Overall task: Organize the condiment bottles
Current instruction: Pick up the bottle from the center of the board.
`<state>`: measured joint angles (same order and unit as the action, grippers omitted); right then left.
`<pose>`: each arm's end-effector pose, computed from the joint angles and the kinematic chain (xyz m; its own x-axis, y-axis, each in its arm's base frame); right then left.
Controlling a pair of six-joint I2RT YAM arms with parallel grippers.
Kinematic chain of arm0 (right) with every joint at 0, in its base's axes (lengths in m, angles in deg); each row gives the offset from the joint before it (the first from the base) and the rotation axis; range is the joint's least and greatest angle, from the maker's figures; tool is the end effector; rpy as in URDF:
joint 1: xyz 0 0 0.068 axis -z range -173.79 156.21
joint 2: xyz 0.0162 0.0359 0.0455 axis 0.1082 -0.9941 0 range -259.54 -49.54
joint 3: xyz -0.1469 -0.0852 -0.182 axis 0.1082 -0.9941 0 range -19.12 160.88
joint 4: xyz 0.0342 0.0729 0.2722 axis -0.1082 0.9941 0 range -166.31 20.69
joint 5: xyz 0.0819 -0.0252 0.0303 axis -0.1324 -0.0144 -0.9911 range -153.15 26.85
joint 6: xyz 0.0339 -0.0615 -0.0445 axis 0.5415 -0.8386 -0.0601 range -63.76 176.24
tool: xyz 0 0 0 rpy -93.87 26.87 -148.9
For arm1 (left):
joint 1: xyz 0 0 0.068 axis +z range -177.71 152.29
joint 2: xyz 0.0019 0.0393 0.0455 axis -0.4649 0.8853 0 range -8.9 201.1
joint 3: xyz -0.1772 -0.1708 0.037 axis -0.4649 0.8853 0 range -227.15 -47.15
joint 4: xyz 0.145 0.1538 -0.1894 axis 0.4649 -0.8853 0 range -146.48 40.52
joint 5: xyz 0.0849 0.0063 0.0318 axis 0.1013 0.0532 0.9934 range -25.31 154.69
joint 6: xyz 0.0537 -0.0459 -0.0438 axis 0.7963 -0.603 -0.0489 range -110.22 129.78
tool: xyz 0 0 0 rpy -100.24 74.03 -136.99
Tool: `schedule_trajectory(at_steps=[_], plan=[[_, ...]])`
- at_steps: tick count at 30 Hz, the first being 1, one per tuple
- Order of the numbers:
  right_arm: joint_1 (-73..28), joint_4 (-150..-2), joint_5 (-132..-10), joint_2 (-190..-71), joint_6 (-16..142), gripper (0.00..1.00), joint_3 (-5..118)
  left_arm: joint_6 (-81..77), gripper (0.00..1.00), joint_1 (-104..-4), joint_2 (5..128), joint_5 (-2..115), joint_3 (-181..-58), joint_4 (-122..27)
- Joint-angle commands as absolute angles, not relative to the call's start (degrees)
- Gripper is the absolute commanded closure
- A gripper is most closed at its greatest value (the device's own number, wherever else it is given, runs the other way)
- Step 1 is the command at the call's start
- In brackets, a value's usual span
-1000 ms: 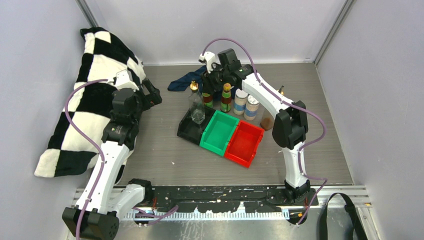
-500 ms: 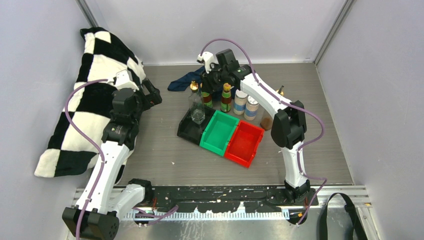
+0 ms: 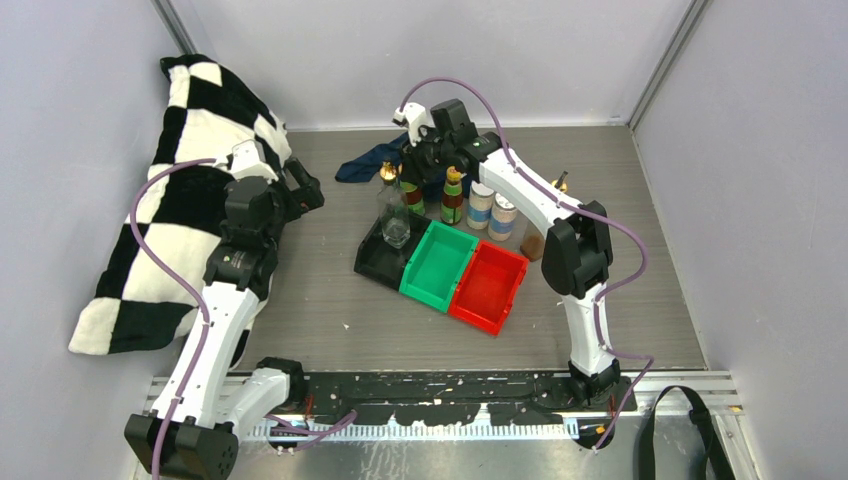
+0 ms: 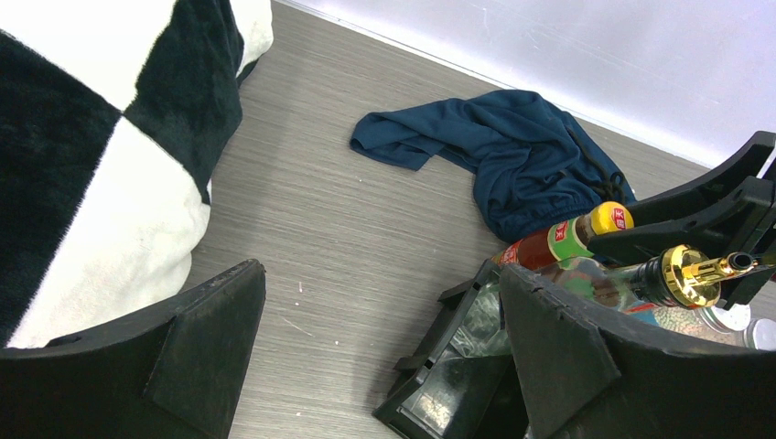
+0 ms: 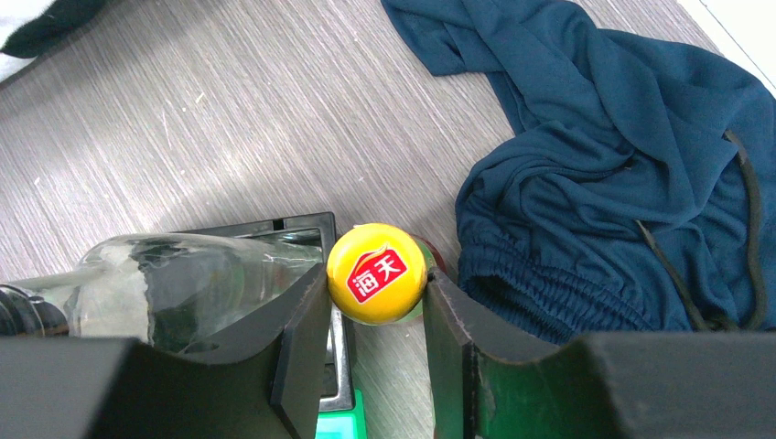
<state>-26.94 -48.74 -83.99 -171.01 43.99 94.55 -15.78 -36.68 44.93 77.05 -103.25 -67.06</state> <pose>0.4338 0.3141 0.2584 -0.3137 -0.4417 -0.8405 -0.8396 0.5424 0.0283 0.2836 -0.0291 0.3390 -0.2131 -0.3931 -0.8945 -0.1589 0.9172 -0.3652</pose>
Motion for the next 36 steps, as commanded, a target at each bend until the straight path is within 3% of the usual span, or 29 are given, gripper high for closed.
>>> schedule_trajectory(at_steps=[1,36], plan=[[-27.19,-50.47,-81.92,-168.4,43.67,0.99,94.37,-16.41,0.0,-36.32,45.07,76.65,-103.19,-64.33],[-25.44,-55.74,-81.04,-162.92,45.32,0.99,91.85,-16.24,0.0,-36.32,45.51,76.65,-103.14,-64.37]])
